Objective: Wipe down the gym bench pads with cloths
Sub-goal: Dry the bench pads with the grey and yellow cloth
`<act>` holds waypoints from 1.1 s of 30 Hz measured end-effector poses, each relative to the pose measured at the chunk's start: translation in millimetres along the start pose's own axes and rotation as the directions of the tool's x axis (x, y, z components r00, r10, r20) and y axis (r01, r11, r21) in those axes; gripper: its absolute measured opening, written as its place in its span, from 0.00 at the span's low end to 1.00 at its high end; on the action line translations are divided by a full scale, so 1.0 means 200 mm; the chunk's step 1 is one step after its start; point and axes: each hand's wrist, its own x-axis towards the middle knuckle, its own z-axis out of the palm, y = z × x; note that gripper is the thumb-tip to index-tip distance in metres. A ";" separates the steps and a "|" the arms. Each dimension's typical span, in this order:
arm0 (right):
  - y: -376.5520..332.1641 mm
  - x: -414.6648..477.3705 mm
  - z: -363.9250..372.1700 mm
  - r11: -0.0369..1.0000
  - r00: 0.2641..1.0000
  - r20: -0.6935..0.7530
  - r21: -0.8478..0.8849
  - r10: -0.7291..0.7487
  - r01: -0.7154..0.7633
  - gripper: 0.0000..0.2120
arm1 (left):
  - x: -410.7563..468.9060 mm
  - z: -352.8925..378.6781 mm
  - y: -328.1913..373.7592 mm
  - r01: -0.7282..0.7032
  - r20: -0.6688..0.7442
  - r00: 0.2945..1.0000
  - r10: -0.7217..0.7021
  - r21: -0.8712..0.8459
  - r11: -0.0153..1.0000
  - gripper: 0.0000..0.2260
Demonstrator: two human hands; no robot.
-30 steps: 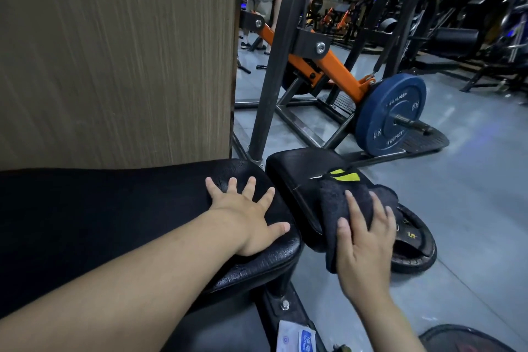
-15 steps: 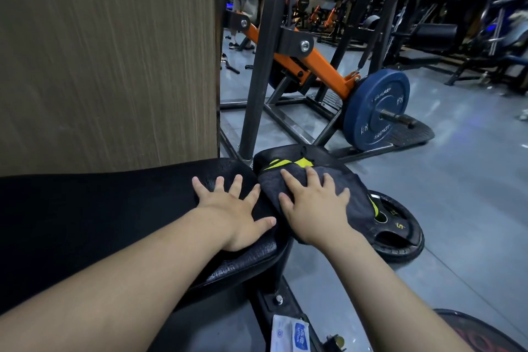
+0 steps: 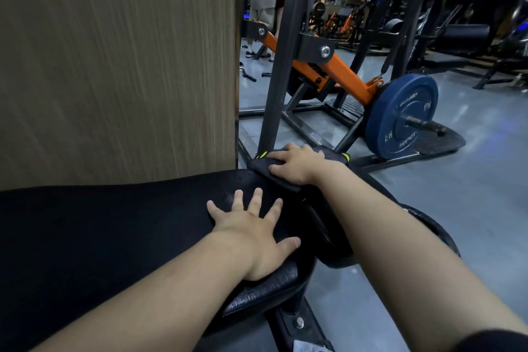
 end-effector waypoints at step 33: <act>0.72 -0.64 0.15 0.567 0.898 -0.231 0.824 0.374 -0.024 0.16 | 0.03 0.01 0.01 0.030 0.025 0.999 -0.030 0.026 0.999 0.34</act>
